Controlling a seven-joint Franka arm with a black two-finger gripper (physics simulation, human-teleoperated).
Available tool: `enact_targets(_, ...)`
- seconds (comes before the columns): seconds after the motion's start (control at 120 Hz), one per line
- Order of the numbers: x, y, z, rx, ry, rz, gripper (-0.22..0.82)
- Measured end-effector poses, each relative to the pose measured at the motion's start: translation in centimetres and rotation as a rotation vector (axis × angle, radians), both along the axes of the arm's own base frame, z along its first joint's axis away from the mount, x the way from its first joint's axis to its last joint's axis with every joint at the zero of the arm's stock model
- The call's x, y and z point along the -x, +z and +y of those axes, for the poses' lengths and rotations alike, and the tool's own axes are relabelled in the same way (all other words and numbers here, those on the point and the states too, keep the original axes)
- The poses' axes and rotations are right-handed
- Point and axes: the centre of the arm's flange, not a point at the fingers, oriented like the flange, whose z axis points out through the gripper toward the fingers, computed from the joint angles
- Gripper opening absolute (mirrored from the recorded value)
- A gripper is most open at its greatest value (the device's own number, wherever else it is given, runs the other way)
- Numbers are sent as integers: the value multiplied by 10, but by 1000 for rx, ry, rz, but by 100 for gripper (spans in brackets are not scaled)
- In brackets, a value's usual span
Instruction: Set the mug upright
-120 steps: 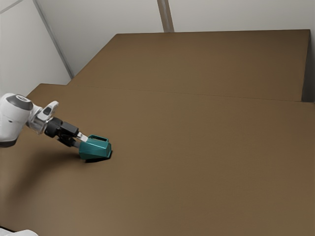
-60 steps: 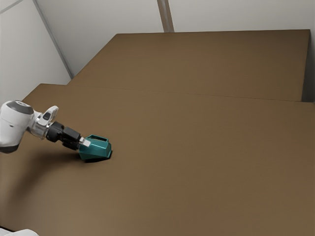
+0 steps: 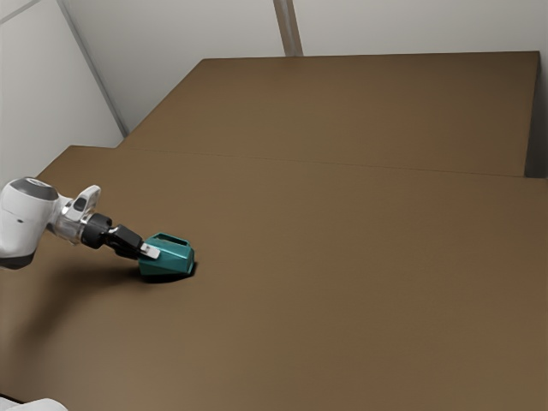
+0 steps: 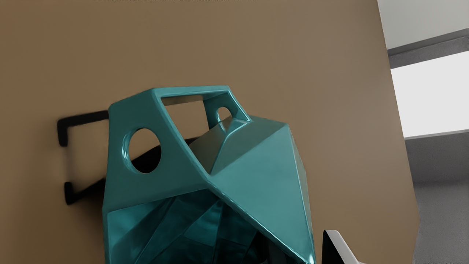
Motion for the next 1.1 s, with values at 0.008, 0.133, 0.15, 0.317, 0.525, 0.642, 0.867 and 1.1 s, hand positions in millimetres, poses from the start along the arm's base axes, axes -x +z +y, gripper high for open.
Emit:
enact_targets(0.008, 0, 0, 0, 0, -1, -1, -3)
enact_targets(0.133, -1, 4, -4, 7, -14, -16, -10)
enact_targets(0.15, -2, 4, -4, 8, -15, -18, -11)
enact_targets(0.317, -6, 19, -10, -7, -29, -52, -15)
enact_targets(0.525, -13, 56, -22, -89, -55, -113, -17)
enact_targets(0.642, -22, 75, -36, -188, -96, -135, -18)
enact_targets(0.867, -39, 99, -70, -411, -159, -165, -18)
enact_targets(1.1, -47, 126, -120, -695, -261, -150, -18)
